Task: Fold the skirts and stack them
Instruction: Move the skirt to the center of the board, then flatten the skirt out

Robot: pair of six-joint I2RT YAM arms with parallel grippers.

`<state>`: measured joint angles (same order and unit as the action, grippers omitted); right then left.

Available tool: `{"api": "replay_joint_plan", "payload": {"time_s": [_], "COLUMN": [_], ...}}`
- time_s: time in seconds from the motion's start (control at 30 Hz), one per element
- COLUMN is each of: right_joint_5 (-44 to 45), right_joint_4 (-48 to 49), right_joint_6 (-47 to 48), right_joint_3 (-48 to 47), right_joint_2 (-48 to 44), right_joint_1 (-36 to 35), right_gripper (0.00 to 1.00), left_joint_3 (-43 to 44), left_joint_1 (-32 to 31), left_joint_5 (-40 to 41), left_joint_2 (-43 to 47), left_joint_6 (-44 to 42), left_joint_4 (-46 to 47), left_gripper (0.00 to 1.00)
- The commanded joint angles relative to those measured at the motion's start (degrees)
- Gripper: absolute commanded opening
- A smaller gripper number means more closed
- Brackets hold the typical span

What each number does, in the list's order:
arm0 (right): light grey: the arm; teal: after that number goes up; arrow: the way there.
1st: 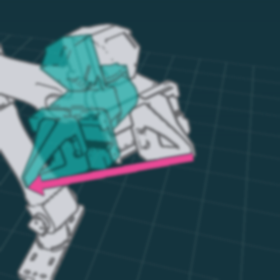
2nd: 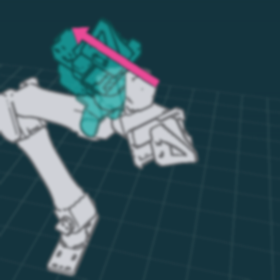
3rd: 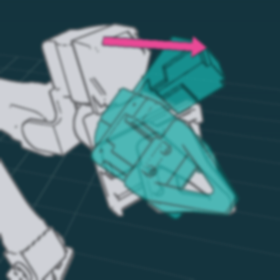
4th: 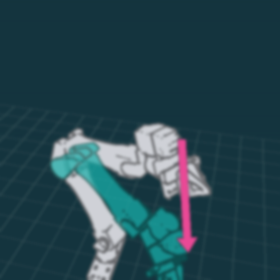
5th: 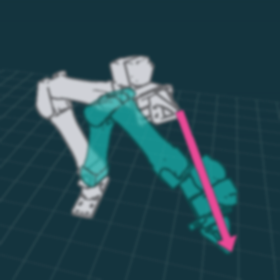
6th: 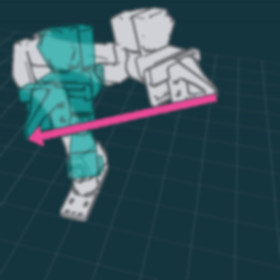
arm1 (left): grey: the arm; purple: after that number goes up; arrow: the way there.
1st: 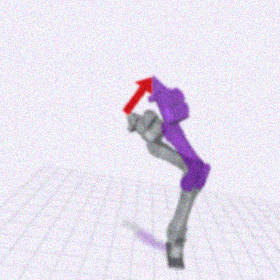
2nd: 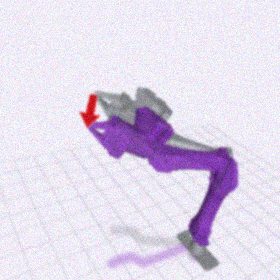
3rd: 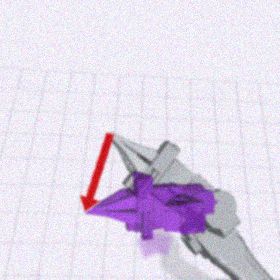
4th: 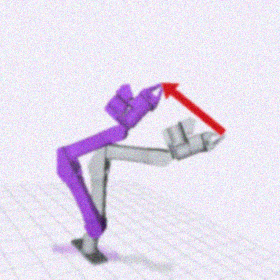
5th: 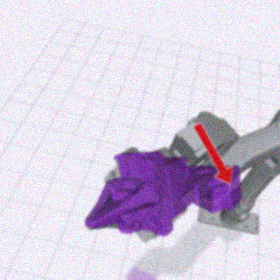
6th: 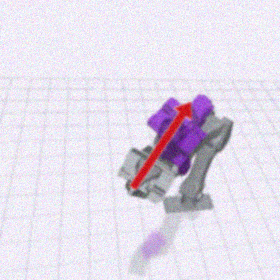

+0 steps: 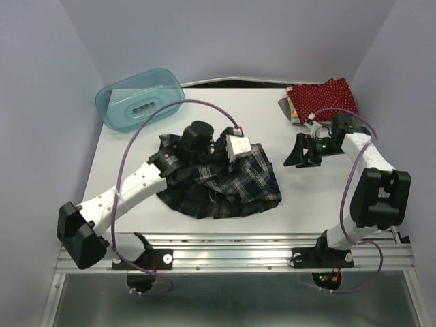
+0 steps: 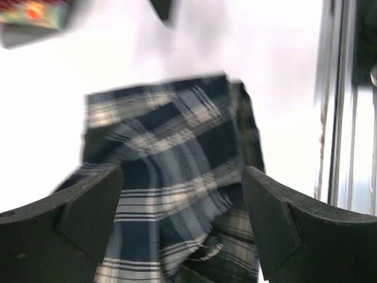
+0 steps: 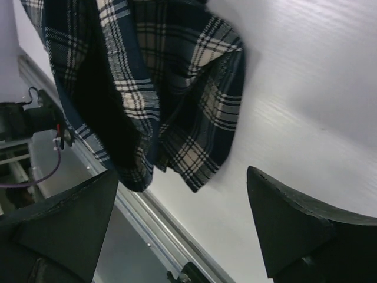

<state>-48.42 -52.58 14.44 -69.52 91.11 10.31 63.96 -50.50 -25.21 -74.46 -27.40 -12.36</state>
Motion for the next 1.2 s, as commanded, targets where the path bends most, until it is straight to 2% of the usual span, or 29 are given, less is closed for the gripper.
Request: {"api": "replay_joint_plan", "payload": {"time_s": [0.0, 0.07, 0.27, 0.37, 0.5, 0.6, 0.63, 0.67, 0.7, 0.73, 0.77, 0.83, 0.97, 1.07, 1.17], "right_joint_5": [-5.8, -6.5, -7.2, -8.3, -11.4, -9.2, -8.3, -6.4, -5.5, -3.5, -2.1, 0.7, 7.4, 12.4, 13.4], "right_joint_4": [6.9, 9.4, 8.7, 7.1, 2.0, 2.0, 2.0, 1.3, 0.8, -0.1, -0.4, -1.0, -1.0, 0.5, 1.4], "right_joint_6": [-5.0, -6.1, -4.7, -3.0, 2.0, 1.4, 1.6, 2.6, 3.1, 3.4, 4.2, 5.8, 8.3, 8.7, 8.6], "right_joint_3": [3.2, 3.6, 4.1, 4.0, 2.6, 3.3, 3.6, 3.7, 3.6, 3.4, 3.5, 3.8, 6.2, 8.5, 9.3], "right_joint_2": [-0.3, 0.3, 4.2, 4.3, 4.1, 4.1, 4.2, 4.8, 5.0, 5.1, 5.2, 4.9, 2.8, 2.2, 2.7], "right_joint_1": [-4.8, -7.0, -13.9, -14.6, -16.2, -18.1, -18.1, -18.8, -18.8, -18.8, -18.8, -18.8, -19.4, -20.7, -20.7], "right_gripper": [0.96, 0.98, 0.97, 0.95, 0.92, 0.64, 0.47, 0.39, 0.3, 0.16, 0.09, 0.02, 0.01, 0.01, 0.01], "left_joint_3": [6.2, 9.4, 22.9, 29.3, 34.5, 35.6, 35.7, 35.8, 36.0, 36.9, 37.4, 37.6, 34.6, 34.8, 34.9], "left_joint_1": [6.9, 12.9, 26.6, 29.1, 30.2, 30.4, 30.4, 30.4, 30.4, 30.4, 30.4, 30.4, 30.3, 30.1, 29.9], "left_joint_5": [-5.0, -3.4, -5.0, -4.9, -2.5, -1.6, -1.5, -1.9, -3.9, -5.6, -8.8, -12.0, -16.3, -19.5, -25.3], "left_joint_2": [-0.1, -3.8, -19.5, -25.7, -32.1, -36.6, -37.6, -39.7, -40.8, -42.9, -43.7, -45.0, -45.4, -47.5, -49.1], "left_joint_6": [4.6, 4.5, 7.3, 9.3, 5.7, 4.0, 2.8, 2.2, 1.4, -0.4, -0.5, -0.3, 2.3, 1.6, 1.0], "left_joint_4": [-1.4, -1.7, -5.7, -5.7, -8.3, -10.7, -11.4, -12.4, -13.0, -14.6, -14.9, -14.7, -8.5, -8.9, -9.9], "left_gripper": [0.93, 0.98, 0.98, 0.99, 0.99, 0.99, 0.99, 0.99, 0.99, 0.99, 0.99, 0.99, 0.99, 0.99, 0.98]}}
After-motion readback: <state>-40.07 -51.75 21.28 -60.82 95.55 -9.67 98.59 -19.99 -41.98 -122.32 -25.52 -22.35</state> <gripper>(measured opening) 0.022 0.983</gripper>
